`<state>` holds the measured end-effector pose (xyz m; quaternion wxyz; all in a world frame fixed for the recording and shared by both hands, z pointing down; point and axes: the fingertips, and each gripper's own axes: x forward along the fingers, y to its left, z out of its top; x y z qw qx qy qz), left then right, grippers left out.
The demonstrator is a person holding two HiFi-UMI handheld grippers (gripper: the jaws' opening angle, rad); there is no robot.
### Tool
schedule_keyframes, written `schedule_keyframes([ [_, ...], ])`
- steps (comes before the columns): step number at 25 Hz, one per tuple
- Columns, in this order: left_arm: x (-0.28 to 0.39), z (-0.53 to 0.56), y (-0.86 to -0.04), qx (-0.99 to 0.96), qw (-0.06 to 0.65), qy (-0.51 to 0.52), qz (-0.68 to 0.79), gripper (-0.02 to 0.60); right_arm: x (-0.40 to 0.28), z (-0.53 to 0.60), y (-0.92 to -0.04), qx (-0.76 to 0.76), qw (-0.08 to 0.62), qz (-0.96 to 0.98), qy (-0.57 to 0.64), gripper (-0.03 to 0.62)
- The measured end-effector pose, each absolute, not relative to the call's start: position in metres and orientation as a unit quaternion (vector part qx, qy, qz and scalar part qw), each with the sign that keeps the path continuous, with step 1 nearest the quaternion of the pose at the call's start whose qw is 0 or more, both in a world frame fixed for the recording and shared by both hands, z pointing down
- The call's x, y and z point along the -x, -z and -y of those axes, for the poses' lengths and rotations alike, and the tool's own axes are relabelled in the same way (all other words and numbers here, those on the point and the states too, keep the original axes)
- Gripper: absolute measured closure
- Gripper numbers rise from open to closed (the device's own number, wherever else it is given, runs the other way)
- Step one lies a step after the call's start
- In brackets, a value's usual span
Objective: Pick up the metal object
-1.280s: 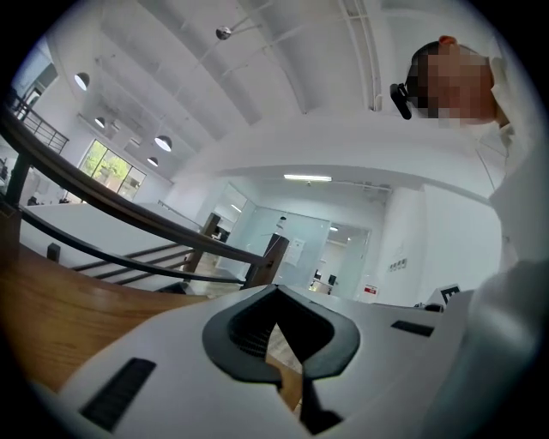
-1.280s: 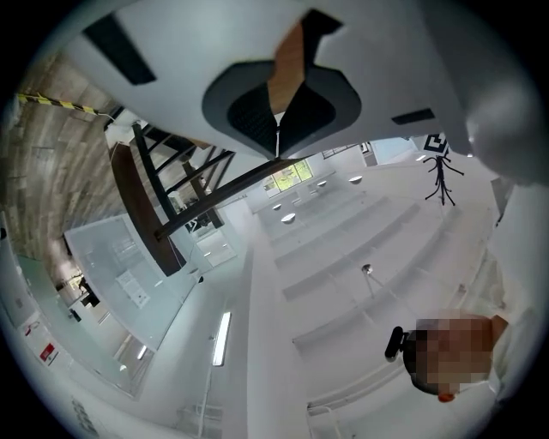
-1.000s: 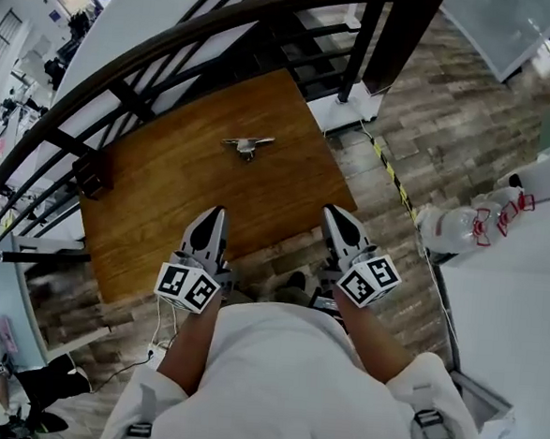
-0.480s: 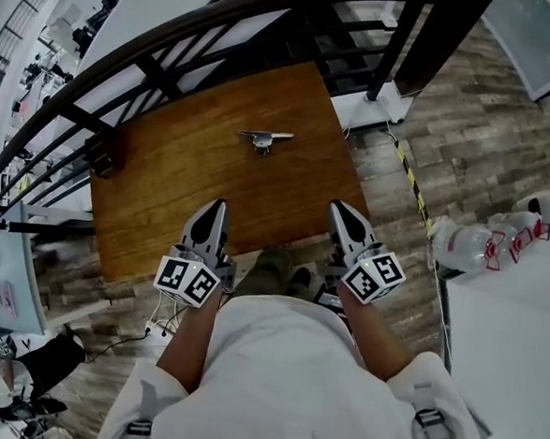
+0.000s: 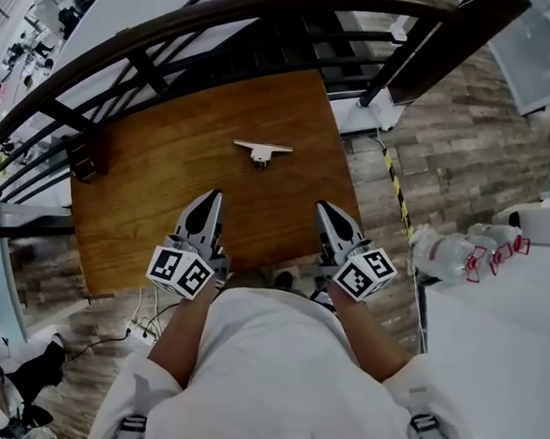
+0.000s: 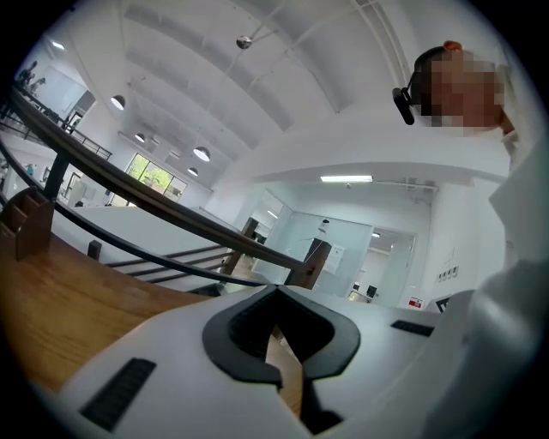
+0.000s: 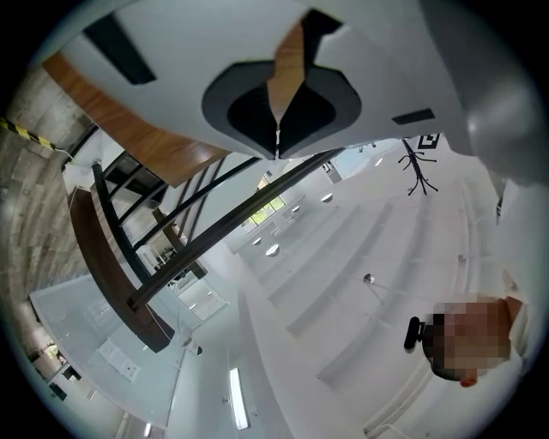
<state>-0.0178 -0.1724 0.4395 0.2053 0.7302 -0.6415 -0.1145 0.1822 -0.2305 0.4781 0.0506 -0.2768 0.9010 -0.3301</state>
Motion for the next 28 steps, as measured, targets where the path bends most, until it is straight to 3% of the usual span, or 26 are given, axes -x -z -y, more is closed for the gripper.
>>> schedule_keyframes([
  [12, 0.074, 0.245, -0.491, -0.734, 0.241, 0.159, 0.614, 0.569, -0.079, 0.220, -0.518, 0.071, -0.055, -0.897, 0.434, 0.565],
  [16, 0.083, 0.247, -0.505, -0.732, 0.247, 0.160, 0.614, 0.569, -0.070, 0.237, -0.536, 0.083, -0.056, -0.875, 0.474, 0.557],
  [19, 0.098, 0.246, -0.516, -0.721, 0.256, 0.159, 0.623, 0.569, -0.057, 0.254, -0.549, 0.090, -0.043, -0.848, 0.520, 0.488],
  [24, 0.126, 0.247, -0.536, -0.700, 0.253, 0.156, 0.650, 0.569, -0.032, 0.286, -0.572, 0.064, -0.006, -0.801, 0.595, 0.473],
  [28, 0.136, 0.254, -0.542, -0.681, 0.256, 0.143, 0.671, 0.569, -0.038, 0.301, -0.628, 0.096, -0.023, -0.735, 0.671, 0.437],
])
